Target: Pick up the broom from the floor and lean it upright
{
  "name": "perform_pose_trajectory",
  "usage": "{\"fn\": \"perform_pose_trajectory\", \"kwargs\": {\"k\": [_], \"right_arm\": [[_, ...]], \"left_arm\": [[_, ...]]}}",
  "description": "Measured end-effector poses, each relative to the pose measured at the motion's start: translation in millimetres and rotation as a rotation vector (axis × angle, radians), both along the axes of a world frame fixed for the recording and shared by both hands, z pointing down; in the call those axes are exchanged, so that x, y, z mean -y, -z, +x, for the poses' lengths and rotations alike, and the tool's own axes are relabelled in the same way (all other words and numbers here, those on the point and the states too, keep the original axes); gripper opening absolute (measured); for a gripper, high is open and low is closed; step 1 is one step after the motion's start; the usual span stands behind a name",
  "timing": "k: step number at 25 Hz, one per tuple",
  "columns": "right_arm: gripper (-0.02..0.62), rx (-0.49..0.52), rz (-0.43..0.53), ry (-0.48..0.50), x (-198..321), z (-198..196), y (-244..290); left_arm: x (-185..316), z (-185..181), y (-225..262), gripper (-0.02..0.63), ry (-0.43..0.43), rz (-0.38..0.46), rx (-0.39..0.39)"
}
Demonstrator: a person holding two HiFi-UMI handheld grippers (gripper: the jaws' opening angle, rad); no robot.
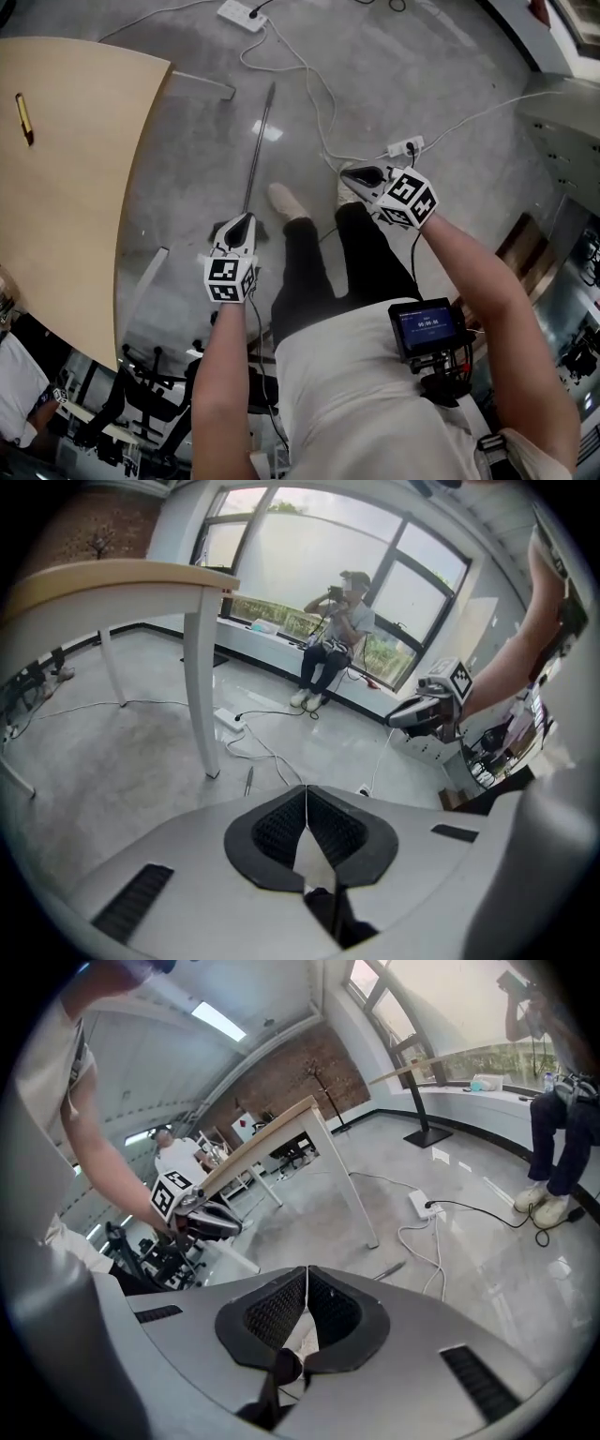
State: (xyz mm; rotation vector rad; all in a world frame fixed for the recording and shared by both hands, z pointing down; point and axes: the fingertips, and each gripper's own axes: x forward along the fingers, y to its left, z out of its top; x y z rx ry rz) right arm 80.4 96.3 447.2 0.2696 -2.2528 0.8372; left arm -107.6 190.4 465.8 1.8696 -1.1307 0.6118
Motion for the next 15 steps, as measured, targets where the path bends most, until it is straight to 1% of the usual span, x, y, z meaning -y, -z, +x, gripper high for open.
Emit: {"fn": "perform_pose_trajectory", "kwargs": {"k": [3, 6, 11, 13, 15], "right_arm": [[0.018, -0.004, -0.003, 0.014, 2, 0, -25], [0.018, -0.017, -0.004, 0.037, 9, 5, -54], [0.018, -0.007, -0.033, 0.059, 27, 11, -141], [0.018, -0.007, -0.032, 0.072, 27, 16, -154], [0.018, -0.001, -0.027, 0.08, 27, 17, -151]], "left_arm": [[3, 4, -29, 0.011, -0.042, -0.012, 0.008], [7, 13, -67, 0.011, -0.037, -0.041, -0.001], [17, 27, -179, 0.011, -0.021, -0.112, 0.0], [14, 31, -206, 0.011, -0.011, -0.123, 0.003], [10, 30, -218, 0.011, -0.005, -0.128, 0.014]]}}
